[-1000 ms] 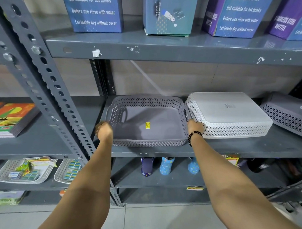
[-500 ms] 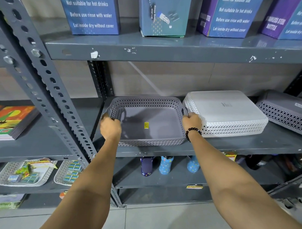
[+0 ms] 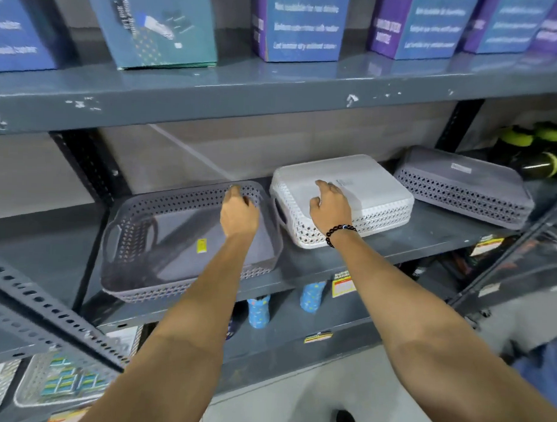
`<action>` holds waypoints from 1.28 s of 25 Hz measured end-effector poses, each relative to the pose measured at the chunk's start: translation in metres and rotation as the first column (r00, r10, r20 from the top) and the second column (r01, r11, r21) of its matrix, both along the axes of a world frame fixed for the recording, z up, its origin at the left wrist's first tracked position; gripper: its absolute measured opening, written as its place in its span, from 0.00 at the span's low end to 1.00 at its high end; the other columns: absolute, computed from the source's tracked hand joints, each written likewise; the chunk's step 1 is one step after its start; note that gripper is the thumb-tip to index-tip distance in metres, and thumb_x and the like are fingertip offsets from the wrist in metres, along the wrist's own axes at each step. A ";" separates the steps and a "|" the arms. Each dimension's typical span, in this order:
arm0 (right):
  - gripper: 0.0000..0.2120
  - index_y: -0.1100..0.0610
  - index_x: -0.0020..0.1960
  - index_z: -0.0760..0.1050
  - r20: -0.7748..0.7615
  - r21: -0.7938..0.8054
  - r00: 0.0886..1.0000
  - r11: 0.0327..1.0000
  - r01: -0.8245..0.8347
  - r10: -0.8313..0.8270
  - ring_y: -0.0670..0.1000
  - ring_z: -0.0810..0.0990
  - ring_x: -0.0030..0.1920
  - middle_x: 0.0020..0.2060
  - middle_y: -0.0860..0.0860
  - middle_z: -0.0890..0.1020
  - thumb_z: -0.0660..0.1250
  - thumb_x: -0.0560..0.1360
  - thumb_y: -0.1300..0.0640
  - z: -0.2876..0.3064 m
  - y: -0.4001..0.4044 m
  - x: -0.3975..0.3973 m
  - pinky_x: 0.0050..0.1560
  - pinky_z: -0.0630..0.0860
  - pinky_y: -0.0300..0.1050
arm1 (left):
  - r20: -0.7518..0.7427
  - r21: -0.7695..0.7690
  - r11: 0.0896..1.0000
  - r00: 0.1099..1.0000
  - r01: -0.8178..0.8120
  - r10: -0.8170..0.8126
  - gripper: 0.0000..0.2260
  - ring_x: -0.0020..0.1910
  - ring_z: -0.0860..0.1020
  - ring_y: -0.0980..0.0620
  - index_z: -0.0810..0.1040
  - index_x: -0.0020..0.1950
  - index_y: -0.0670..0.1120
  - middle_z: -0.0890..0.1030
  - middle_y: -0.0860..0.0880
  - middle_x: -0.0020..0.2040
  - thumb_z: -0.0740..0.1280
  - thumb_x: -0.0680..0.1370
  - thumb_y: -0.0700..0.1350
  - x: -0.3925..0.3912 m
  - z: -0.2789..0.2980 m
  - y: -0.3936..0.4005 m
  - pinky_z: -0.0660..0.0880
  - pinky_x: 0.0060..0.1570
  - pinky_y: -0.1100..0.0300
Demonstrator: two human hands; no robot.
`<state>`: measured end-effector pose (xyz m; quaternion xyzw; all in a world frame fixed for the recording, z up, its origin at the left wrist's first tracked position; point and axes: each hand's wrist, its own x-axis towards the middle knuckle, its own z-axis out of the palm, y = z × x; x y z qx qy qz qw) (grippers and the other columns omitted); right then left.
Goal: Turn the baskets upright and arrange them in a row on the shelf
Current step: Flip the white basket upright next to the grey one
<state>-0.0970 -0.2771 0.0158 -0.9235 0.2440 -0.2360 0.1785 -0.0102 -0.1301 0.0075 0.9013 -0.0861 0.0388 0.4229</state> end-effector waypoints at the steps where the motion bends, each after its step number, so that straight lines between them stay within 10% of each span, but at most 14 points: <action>1: 0.20 0.66 0.66 0.69 0.005 -0.015 1.000 1.000 0.013 -0.013 0.62 0.74 0.61 0.58 0.65 0.78 0.57 0.74 0.66 0.001 -0.018 -0.002 0.61 0.71 0.53 | 0.027 -0.006 0.999 0.999 0.034 -0.034 0.16 0.60 0.76 0.37 0.70 0.67 0.39 0.76 0.36 0.63 0.57 0.79 0.39 -0.002 0.002 -0.023 0.74 0.56 0.47; 15: 0.27 0.66 0.71 0.60 -0.376 0.236 0.922 0.953 0.188 -0.089 0.63 0.65 0.70 0.70 0.64 0.66 0.55 0.79 0.49 -0.025 -0.240 0.028 0.70 0.64 0.58 | -0.430 0.016 0.938 0.844 -0.347 0.320 0.27 0.71 0.66 0.37 0.60 0.72 0.36 0.65 0.36 0.72 0.53 0.81 0.53 0.024 -0.013 -0.182 0.64 0.69 0.47; 23: 0.31 0.63 0.71 0.63 -0.168 0.746 0.970 0.620 0.241 -0.174 0.62 0.68 0.68 0.70 0.63 0.67 0.51 0.78 0.41 0.014 -0.242 0.030 0.69 0.65 0.54 | -0.436 -0.238 0.821 0.813 -0.518 0.386 0.31 0.67 0.71 0.39 0.66 0.70 0.37 0.72 0.38 0.68 0.52 0.79 0.61 0.010 0.006 -0.176 0.67 0.67 0.48; 28: 0.27 0.59 0.56 0.76 0.271 0.949 0.833 0.280 -0.146 -0.482 0.58 0.78 0.54 0.49 0.55 0.78 0.56 0.75 0.38 0.033 -0.241 0.011 0.53 0.73 0.49 | -0.351 -0.787 0.440 0.901 -0.432 0.257 0.20 0.57 0.74 0.47 0.75 0.58 0.47 0.76 0.47 0.57 0.58 0.77 0.60 -0.006 0.031 -0.147 0.69 0.62 0.54; 32: 0.38 0.58 0.71 0.66 0.213 0.975 0.845 0.054 -0.215 -0.491 0.55 0.69 0.68 0.69 0.55 0.71 0.59 0.70 0.32 0.004 -0.245 -0.015 0.69 0.65 0.54 | -0.484 -0.758 0.415 0.861 -0.502 0.157 0.20 0.54 0.80 0.44 0.77 0.47 0.49 0.81 0.48 0.50 0.59 0.72 0.64 -0.011 0.006 -0.118 0.75 0.53 0.50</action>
